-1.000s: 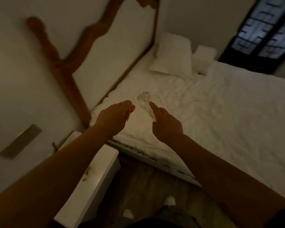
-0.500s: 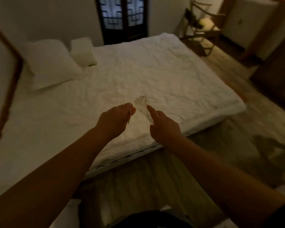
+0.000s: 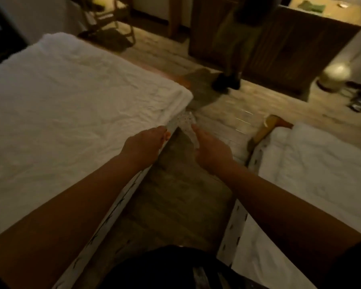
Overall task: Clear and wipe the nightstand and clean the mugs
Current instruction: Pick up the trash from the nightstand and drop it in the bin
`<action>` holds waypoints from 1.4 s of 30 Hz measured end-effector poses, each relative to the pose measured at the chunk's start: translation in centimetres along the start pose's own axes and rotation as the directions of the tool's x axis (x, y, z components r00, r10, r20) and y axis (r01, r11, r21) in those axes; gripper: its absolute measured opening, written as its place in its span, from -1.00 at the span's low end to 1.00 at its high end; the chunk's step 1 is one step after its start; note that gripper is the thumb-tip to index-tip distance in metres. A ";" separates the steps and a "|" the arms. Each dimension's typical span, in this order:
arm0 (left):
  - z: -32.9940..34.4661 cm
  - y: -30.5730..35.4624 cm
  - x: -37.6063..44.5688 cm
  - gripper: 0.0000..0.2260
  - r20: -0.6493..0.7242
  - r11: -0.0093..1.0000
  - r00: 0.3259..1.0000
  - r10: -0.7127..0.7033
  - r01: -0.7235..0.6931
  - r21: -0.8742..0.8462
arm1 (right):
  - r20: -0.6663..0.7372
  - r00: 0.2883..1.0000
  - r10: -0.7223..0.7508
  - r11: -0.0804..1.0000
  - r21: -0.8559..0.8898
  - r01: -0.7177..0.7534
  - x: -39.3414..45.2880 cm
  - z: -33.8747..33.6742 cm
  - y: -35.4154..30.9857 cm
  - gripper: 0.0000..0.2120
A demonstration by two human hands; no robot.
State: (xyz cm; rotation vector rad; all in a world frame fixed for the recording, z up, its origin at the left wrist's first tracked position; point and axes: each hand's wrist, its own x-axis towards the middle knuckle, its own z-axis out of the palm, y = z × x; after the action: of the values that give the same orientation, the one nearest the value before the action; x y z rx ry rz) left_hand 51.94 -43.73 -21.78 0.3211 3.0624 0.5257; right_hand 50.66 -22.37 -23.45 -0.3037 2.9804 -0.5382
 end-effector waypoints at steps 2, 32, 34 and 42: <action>0.7 1.3 2.7 -0.82 0.035 0.998 0.998 0.053 -0.052 -0.025 | 0.005 0.998 0.059 0.998 0.010 -0.059 0.9 -0.6 2.0 -0.28; 10.9 17.0 60.9 -0.80 0.218 0.838 0.809 0.545 -0.518 -0.171 | -0.135 0.808 0.574 0.817 0.150 -0.556 33.4 -8.6 36.0 -0.27; 11.5 19.3 63.7 -0.79 0.213 0.839 0.813 0.542 -0.511 -0.185 | -0.117 0.792 0.599 0.798 0.166 -0.579 35.0 -10.6 39.4 -0.29; 15.9 27.6 75.4 -0.65 0.205 0.796 0.769 0.605 -0.577 -0.186 | -0.077 0.732 0.677 0.734 0.142 -0.664 41.3 -16.2 51.3 -0.21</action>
State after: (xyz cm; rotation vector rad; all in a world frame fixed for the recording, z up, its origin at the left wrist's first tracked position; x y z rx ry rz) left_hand -15.55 2.33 -26.33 1.2695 2.6145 0.6038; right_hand -0.89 21.38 -29.10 0.8316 2.8505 -0.6192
